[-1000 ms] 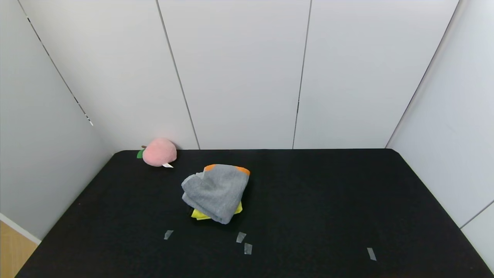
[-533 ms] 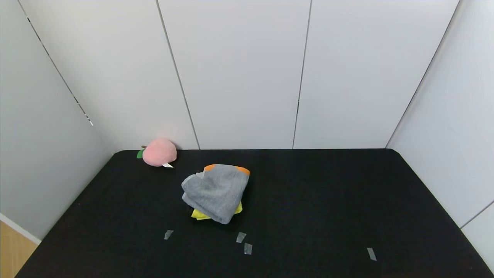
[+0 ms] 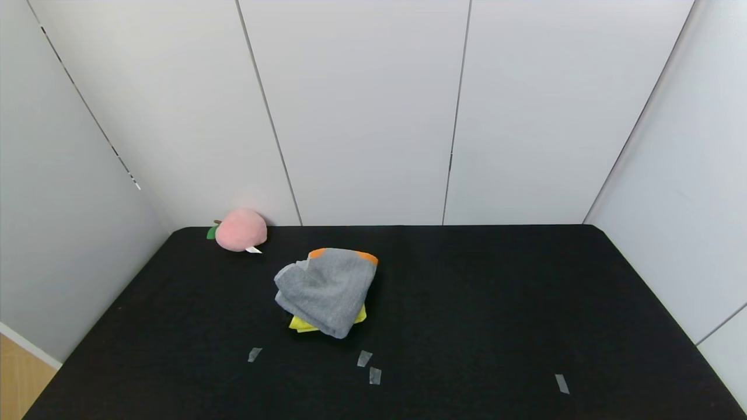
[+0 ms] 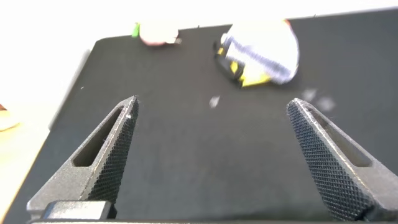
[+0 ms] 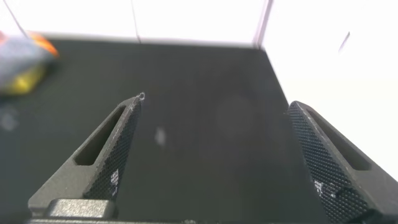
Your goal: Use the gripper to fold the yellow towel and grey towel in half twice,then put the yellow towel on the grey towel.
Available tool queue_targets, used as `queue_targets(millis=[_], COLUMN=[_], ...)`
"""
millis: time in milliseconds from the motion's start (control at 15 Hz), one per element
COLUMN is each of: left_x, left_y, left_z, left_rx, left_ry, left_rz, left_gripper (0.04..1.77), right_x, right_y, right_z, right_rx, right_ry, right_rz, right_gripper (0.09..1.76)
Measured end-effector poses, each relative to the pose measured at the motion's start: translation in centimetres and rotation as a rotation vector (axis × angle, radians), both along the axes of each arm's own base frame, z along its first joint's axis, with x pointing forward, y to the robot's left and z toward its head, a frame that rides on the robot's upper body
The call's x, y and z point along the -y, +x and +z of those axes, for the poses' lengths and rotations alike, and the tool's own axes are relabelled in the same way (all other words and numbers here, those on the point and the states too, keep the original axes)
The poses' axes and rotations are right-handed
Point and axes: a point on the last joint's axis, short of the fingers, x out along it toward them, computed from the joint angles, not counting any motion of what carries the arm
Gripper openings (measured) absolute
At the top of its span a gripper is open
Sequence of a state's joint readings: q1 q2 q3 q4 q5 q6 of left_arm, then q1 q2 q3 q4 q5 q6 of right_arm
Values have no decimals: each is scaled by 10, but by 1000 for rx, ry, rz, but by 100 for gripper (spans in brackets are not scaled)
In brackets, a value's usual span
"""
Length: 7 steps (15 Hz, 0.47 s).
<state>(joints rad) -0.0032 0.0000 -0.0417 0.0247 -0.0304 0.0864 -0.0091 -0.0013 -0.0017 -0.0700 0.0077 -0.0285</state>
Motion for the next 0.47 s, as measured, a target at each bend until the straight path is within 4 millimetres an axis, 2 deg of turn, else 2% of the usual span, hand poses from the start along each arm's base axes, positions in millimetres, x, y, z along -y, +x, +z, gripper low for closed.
queue_targets(millis=[133,467], left_x=[0,0], left_y=[3,3], left_z=[-7,-10], left_rx=[-15,-25], left_ry=[16,-54], left_rz=[5,18], left_gripper=[172,172], right_x=[0,0], right_y=[0,0], right_z=[-8,-7], right_rx=[-74,-72], right_ry=[-4,8], right_rz=[-2,4], right_gripper=[171,171])
